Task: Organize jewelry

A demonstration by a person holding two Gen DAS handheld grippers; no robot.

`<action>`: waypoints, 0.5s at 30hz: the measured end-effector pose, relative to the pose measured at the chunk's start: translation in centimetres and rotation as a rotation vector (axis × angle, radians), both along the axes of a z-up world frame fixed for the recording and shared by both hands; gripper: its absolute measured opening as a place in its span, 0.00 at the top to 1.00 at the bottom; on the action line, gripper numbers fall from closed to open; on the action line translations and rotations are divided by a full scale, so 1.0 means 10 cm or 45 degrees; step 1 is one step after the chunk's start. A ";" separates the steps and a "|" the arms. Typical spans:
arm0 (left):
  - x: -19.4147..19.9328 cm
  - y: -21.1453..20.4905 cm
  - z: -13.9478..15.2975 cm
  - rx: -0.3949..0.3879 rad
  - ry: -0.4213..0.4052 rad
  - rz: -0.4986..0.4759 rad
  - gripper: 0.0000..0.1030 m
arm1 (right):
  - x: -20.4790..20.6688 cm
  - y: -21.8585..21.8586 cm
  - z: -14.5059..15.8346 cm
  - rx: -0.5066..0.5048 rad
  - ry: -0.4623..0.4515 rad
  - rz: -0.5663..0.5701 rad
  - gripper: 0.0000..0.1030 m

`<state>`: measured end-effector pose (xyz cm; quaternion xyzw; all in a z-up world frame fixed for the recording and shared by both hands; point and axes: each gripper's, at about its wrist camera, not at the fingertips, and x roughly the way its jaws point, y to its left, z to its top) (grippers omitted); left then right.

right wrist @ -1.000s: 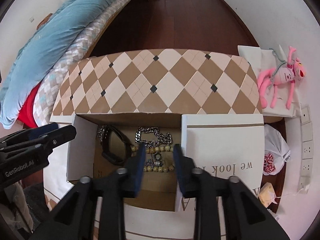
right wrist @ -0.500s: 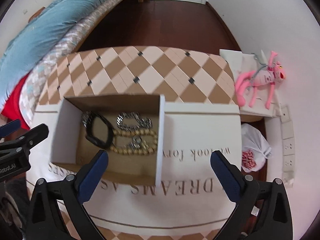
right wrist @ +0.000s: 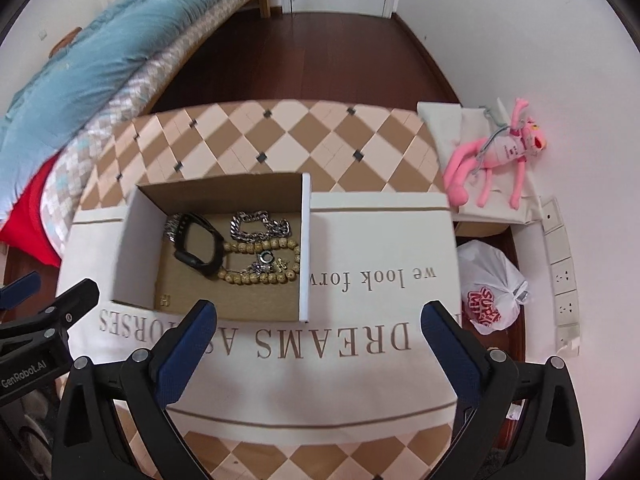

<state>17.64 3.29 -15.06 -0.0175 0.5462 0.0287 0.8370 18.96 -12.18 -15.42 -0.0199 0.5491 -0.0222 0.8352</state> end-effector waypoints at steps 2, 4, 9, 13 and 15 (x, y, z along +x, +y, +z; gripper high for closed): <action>-0.11 0.00 0.15 0.007 -0.044 0.008 0.00 | -0.11 0.00 0.15 0.005 -0.038 -0.007 0.00; -0.23 0.00 0.30 0.013 -0.081 0.019 0.00 | -0.23 0.00 0.30 0.005 -0.080 -0.012 0.00; -0.52 -0.04 0.64 0.017 -0.165 -0.003 0.00 | -0.57 -0.01 0.71 0.005 -0.178 -0.029 0.00; -0.74 -0.08 0.95 0.009 -0.237 -0.025 0.00 | -0.81 -0.02 1.00 0.004 -0.249 -0.041 0.00; -0.84 -0.10 1.08 0.015 -0.271 -0.037 0.00 | -0.97 -0.02 1.17 0.006 -0.293 -0.048 0.00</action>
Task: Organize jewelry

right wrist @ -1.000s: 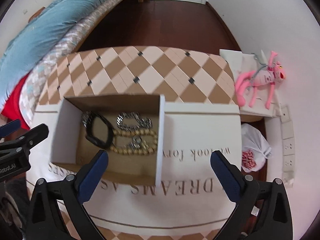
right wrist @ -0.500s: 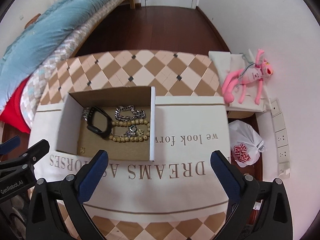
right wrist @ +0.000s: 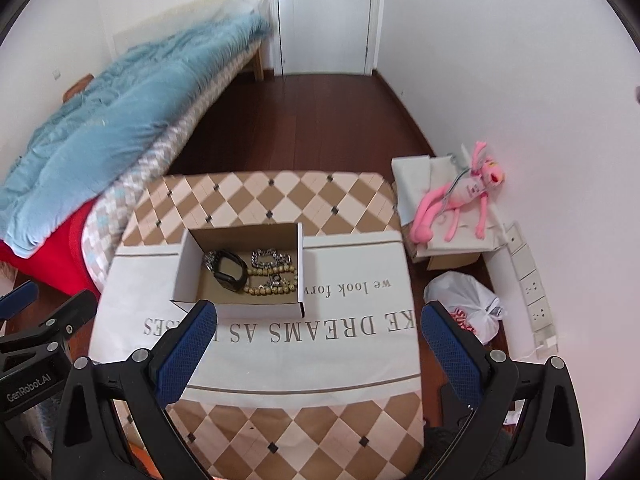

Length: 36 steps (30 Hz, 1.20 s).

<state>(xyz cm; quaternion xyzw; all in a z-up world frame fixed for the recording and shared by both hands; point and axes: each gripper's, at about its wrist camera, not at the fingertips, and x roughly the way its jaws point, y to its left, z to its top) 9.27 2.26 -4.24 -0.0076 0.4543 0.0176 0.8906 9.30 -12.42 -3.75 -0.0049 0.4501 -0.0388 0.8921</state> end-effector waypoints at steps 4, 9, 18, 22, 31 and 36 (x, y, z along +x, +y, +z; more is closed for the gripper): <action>-0.21 -0.03 0.28 0.016 -0.062 -0.004 0.00 | -0.26 0.00 0.28 -0.013 -0.084 -0.014 0.00; -0.40 -0.04 0.50 0.000 -0.102 -0.004 0.00 | -0.54 0.00 0.63 -0.038 -0.188 -0.026 0.00; -0.61 -0.08 0.71 -0.015 -0.119 0.009 0.00 | -0.83 -0.02 0.95 -0.038 -0.271 -0.029 0.00; -0.64 -0.11 0.73 -0.015 -0.114 0.003 0.00 | -0.89 -0.01 1.00 -0.045 -0.276 -0.026 0.00; -0.56 -0.16 0.68 -0.027 -0.058 0.000 0.00 | -0.79 -0.04 0.92 -0.024 -0.228 -0.038 0.00; -0.35 -0.14 0.60 -0.027 -0.025 0.015 0.00 | -0.57 -0.05 0.83 -0.019 -0.186 -0.046 0.00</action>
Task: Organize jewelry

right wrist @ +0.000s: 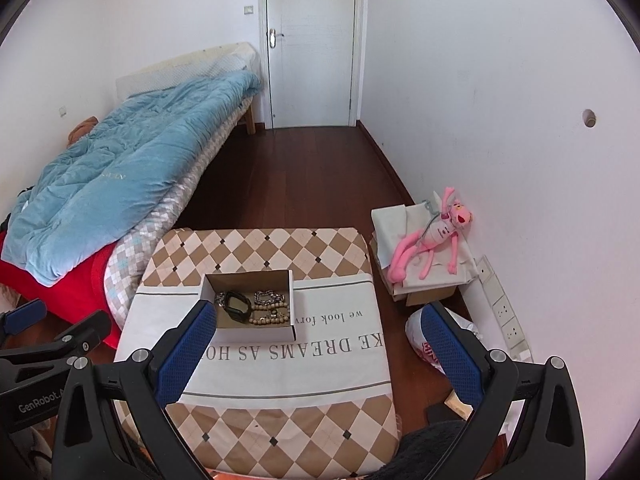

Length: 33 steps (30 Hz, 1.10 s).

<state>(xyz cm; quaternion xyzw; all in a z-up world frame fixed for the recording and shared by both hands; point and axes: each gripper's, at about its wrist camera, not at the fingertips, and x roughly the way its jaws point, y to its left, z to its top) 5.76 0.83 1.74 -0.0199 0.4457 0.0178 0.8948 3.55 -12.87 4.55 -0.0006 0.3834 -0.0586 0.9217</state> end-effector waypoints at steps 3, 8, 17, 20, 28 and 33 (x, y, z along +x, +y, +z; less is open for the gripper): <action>0.17 0.02 -0.07 -0.024 0.051 -0.012 0.00 | 0.19 0.01 -0.08 -0.002 0.036 0.007 0.00; 0.40 0.04 -0.16 -0.015 0.090 0.002 0.00 | 0.47 0.01 -0.24 -0.003 0.102 0.008 0.00; 0.75 0.12 -0.35 -0.012 0.191 -0.005 0.00 | 0.90 0.05 -0.46 -0.034 0.211 0.027 0.00; 0.81 0.13 -0.39 0.000 0.204 -0.003 0.00 | 1.00 0.08 -0.54 -0.038 0.253 0.040 0.00; 0.91 0.20 -0.49 0.021 0.249 0.008 0.00 | 1.14 0.12 -0.64 -0.042 0.316 0.065 0.00; 0.92 0.22 -0.52 0.010 0.264 -0.004 0.00 | 1.15 0.14 -0.67 -0.046 0.337 0.076 0.00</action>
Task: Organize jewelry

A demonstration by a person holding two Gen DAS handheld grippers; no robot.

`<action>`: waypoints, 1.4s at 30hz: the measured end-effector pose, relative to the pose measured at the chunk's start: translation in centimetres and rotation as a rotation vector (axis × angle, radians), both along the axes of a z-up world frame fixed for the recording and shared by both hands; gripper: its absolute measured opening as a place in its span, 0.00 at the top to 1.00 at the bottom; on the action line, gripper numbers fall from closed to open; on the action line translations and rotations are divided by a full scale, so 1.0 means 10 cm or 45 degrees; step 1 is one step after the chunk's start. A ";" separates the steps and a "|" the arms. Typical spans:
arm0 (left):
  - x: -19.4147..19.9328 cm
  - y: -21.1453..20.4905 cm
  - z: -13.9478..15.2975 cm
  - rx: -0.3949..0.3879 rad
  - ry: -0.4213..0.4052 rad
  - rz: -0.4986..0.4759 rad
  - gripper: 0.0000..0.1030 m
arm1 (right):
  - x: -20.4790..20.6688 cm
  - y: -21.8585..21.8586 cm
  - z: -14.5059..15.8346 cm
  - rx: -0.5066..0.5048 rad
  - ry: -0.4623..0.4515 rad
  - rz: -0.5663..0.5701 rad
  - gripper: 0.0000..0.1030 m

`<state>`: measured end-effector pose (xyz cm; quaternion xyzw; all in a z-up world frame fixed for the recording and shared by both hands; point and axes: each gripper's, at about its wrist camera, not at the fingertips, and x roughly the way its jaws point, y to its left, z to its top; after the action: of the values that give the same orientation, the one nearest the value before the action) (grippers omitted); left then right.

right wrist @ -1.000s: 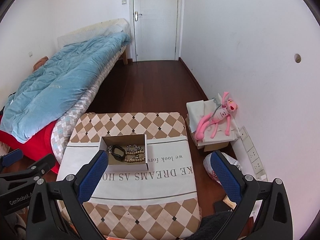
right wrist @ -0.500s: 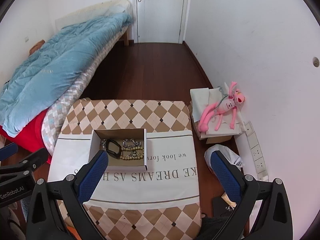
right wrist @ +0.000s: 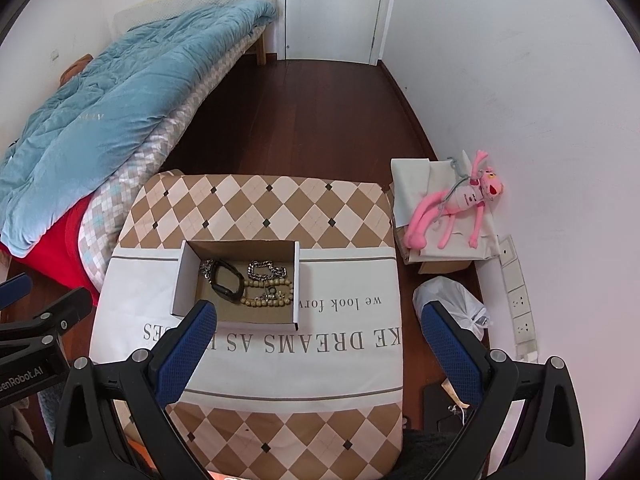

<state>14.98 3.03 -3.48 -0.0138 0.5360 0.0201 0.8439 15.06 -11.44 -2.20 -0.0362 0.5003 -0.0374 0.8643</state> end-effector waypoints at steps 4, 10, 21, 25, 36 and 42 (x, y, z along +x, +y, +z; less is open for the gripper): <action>-0.01 0.00 0.00 -0.002 -0.001 -0.008 0.00 | 0.01 0.01 -0.02 0.004 0.017 0.007 0.00; -0.01 0.00 -0.01 -0.005 0.002 -0.012 0.00 | -0.01 0.01 -0.04 0.009 0.026 0.012 0.00; -0.04 0.02 -0.05 -0.018 0.008 -0.003 0.00 | -0.02 0.00 -0.01 0.001 0.021 0.020 0.00; -0.05 0.03 -0.06 -0.016 0.010 -0.003 0.00 | -0.02 0.00 0.00 0.003 0.023 0.020 0.00; -0.05 0.03 -0.10 -0.021 0.015 -0.007 0.00 | -0.03 0.00 0.00 0.006 0.027 0.025 0.00; -0.05 0.02 -0.09 -0.020 0.010 -0.009 0.00 | -0.03 0.01 0.00 0.008 0.026 0.022 0.00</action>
<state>14.52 3.18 -4.42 -0.0186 0.5396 0.0129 0.8416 14.77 -11.35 -2.18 -0.0382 0.5090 -0.0278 0.8594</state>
